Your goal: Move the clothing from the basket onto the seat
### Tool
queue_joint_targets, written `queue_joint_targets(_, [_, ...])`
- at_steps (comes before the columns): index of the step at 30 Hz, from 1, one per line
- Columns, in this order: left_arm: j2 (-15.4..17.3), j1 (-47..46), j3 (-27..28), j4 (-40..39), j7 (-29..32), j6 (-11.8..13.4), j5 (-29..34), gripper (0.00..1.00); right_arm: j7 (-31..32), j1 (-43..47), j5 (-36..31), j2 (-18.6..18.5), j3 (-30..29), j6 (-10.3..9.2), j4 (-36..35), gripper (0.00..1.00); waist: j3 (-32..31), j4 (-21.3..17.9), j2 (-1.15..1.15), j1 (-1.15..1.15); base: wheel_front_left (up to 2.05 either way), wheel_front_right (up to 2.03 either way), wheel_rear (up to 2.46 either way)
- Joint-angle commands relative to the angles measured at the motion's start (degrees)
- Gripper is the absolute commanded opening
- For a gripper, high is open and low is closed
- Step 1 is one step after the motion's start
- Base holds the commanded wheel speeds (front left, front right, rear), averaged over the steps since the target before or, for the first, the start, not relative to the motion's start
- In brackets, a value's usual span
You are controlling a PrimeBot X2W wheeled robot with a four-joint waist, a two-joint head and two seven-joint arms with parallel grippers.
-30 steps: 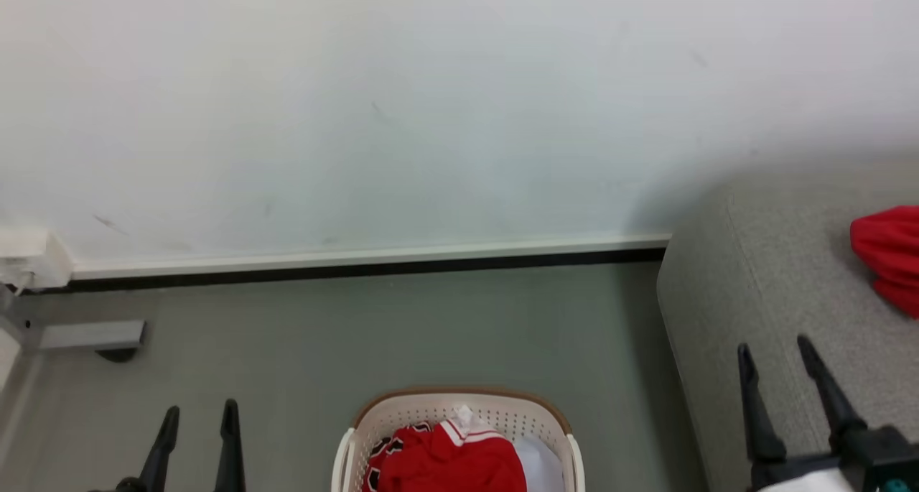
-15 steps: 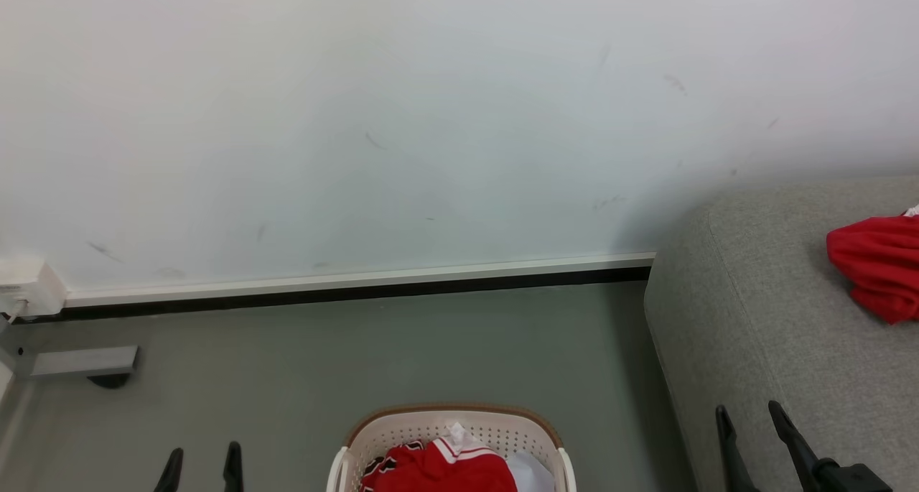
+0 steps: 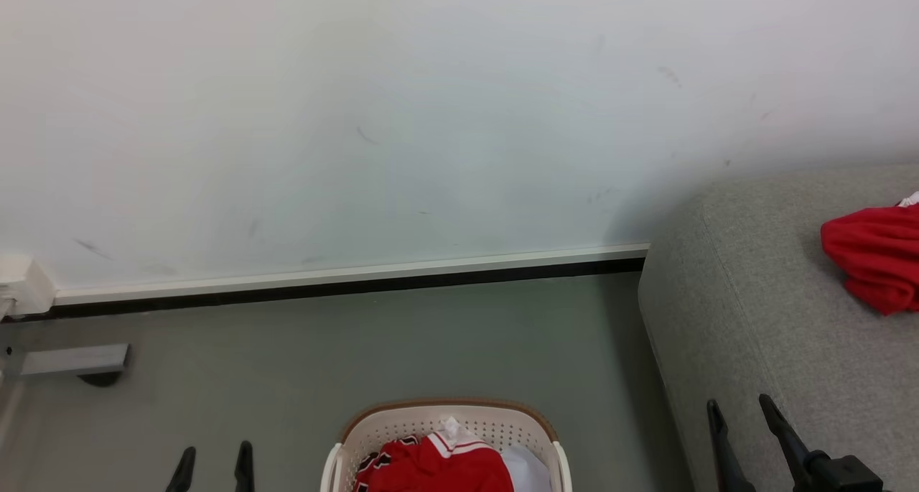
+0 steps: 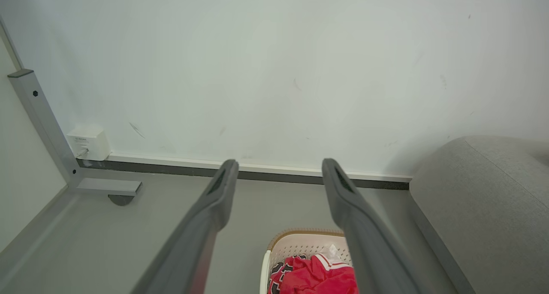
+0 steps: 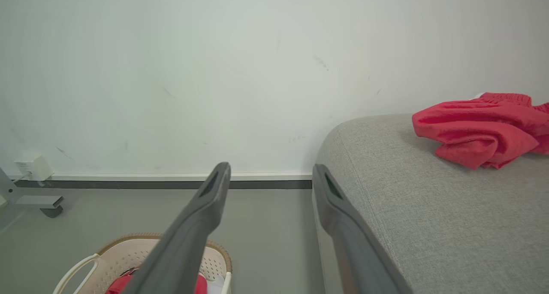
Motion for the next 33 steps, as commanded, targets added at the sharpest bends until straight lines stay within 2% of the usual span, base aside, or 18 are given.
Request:
queue_joint_targets(1, [0.16,-0.53,0.04,0.26,-0.03,-0.2,-0.9,1.0,-0.18,-0.76,0.23,-0.21,0.02,-0.14,-0.12,1.0,0.18,-0.32,0.0,0.0,0.0,0.0,0.0])
queue_joint_targets(10, [0.16,-3.05,-2.89,1.79,-0.03,-0.34,1.34,1.0,-0.18,-1.89,-0.05,-0.2,-0.35,-0.14,-1.38,1.0,2.0,-2.04,0.0,0.0,0.0,0.0,0.0])
queue_joint_targets(15, [1.32,-9.83,-8.29,6.45,-0.03,-0.38,3.93,1.0,-0.11,-4.29,-0.4,-0.18,-0.73,-0.14,-3.44,1.0,7.03,-3.16,0.0,0.0,0.0,0.0,0.0])
queue_joint_targets(22, [4.36,-24.89,-18.75,22.13,1.44,-0.29,8.61,1.0,-0.1,-9.98,0.27,-0.16,-0.64,-0.14,-7.22,1.0,17.21,-5.15,0.0,0.0,0.0,0.0,0.0])
queue_joint_targets(27, [5.46,-36.21,-25.78,33.83,6.81,-0.3,13.46,1.0,-0.09,-13.91,1.07,-0.18,-0.04,-0.14,-10.53,1.0,24.95,-6.67,0.0,0.0,0.0,0.0,0.0])
queue_joint_targets(33, [5.56,-47.0,-31.43,46.7,14.35,-0.3,17.46,1.0,-0.08,-17.98,2.19,-0.16,1.46,-0.14,-15.07,1.0,33.54,-8.78,0.0,0.0,0.0,0.0,0.0])
